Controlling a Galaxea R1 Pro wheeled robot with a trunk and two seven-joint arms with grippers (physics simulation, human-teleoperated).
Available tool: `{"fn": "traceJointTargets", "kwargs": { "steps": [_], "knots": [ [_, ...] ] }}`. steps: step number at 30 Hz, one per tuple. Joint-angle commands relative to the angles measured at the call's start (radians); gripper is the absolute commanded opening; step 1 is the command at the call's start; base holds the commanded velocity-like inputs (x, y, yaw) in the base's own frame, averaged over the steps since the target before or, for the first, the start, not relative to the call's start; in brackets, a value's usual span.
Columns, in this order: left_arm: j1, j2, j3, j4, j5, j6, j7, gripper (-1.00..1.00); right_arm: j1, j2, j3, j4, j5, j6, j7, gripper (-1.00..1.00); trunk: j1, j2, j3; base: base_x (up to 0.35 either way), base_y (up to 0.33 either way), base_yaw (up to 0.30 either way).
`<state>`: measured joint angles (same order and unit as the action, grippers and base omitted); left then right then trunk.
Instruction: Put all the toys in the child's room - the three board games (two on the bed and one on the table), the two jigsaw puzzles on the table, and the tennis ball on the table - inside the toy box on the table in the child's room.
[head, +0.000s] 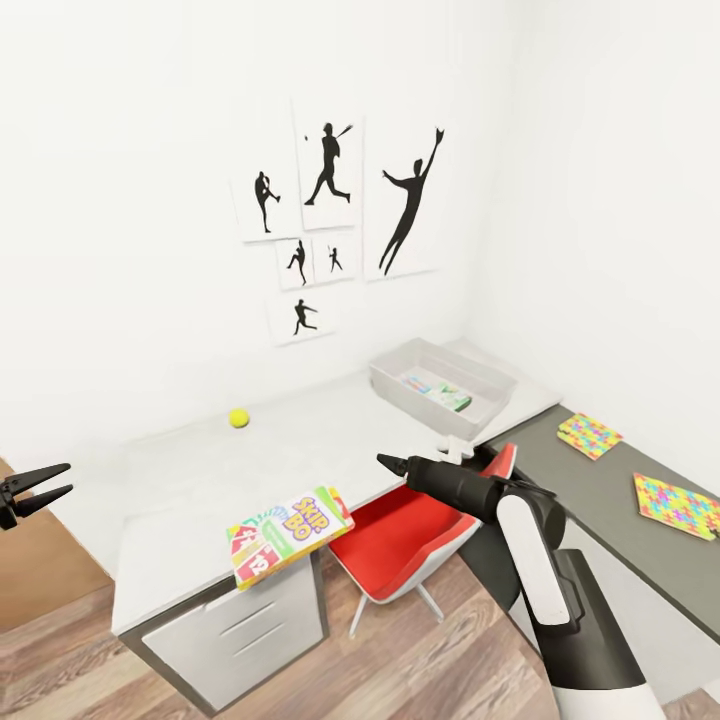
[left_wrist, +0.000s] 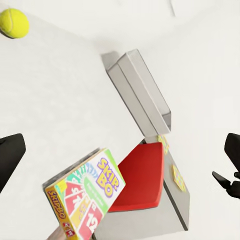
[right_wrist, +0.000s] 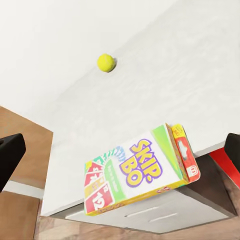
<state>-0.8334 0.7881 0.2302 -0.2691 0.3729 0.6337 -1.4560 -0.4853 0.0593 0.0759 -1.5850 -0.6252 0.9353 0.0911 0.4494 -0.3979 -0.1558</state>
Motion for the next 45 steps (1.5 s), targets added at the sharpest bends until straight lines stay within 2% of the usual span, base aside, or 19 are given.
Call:
{"fn": "traceJointTargets", "kwargs": {
  "steps": [1, 23, 33, 45],
  "knots": [
    [-0.001, 0.0, -0.002, 0.001, 0.003, 0.011, -0.003, 1.0, -0.001, 0.001, -0.001, 0.0, 0.01, 0.004, 0.01, 1.0, 0.001, -0.002, 0.0, -0.082, 0.06, 0.075],
    [-0.001, -0.001, -0.003, 0.001, 0.003, 0.011, -0.003, 1.0, -0.001, 0.002, 0.006, 0.002, 0.014, 0.004, 0.007, 1.0, 0.001, -0.002, 0.036, -0.082, 0.053, 0.088],
    [-0.001, -0.002, -0.003, 0.001, 0.003, 0.011, -0.003, 1.0, -0.001, 0.002, 0.009, 0.005, 0.018, -0.048, 0.0, 1.0, 0.001, -0.002, 0.052, -0.124, 0.065, 0.096],
    [-0.001, -0.002, -0.003, 0.001, 0.003, 0.012, -0.003, 1.0, -0.001, 0.001, 0.024, 0.005, 0.02, -0.057, 0.001, 1.0, 0.001, -0.002, 0.072, -0.108, 0.094, 0.112]
  ]
}}
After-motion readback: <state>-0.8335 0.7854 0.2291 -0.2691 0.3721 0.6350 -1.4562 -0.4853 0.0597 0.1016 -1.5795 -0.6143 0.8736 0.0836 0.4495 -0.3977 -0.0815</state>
